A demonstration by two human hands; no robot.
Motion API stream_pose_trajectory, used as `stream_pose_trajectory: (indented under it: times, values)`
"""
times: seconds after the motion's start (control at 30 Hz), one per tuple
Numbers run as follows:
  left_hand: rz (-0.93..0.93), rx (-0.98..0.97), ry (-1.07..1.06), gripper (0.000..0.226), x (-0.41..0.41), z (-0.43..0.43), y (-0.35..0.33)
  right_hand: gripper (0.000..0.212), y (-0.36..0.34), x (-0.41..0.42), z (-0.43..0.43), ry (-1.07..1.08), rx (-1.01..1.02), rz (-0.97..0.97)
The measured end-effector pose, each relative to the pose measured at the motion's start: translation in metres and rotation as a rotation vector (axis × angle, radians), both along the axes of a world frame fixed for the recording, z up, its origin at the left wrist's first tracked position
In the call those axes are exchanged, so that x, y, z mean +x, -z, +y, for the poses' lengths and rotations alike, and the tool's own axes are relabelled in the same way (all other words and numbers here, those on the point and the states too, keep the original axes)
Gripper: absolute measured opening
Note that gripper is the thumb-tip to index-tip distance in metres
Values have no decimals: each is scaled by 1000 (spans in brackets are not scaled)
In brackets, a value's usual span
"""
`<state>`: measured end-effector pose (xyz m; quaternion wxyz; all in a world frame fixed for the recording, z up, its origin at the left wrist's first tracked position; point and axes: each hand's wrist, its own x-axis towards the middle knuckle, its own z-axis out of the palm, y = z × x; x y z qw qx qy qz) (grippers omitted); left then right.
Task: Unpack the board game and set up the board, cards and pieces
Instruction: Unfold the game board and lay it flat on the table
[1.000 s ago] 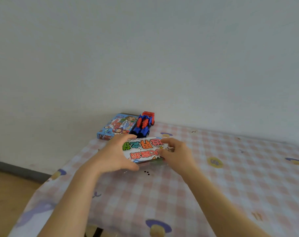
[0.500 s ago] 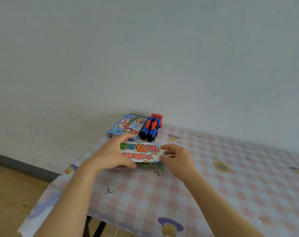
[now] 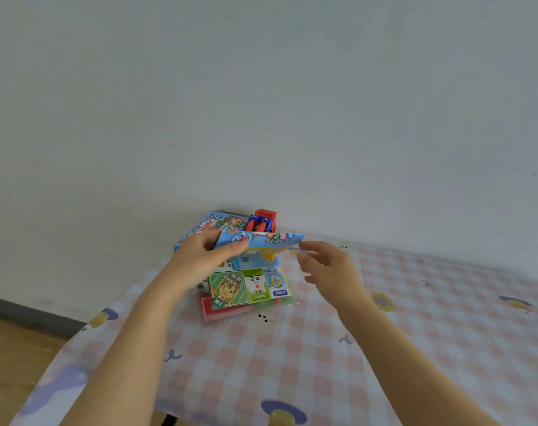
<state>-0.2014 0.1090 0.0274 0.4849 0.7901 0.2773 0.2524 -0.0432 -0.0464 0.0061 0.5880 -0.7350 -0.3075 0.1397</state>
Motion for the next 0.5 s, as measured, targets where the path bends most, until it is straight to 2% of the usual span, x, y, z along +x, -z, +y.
stream_pose_trajectory:
  times: [0.1,0.17,0.23,0.5]
  values:
    - [46,109,-97,13,12,1,2,28,4,5,-4,-46,-72,9]
    - [44,193,-199,13,17,4,7,38,9,3,-4,-67,-119,0]
    - [-34,230,-289,19,19,5,9,41,12,2,-5,-81,-109,4]
    - [-384,299,-475,9,11,4,2,39,19,6,-3,-89,-70,13]
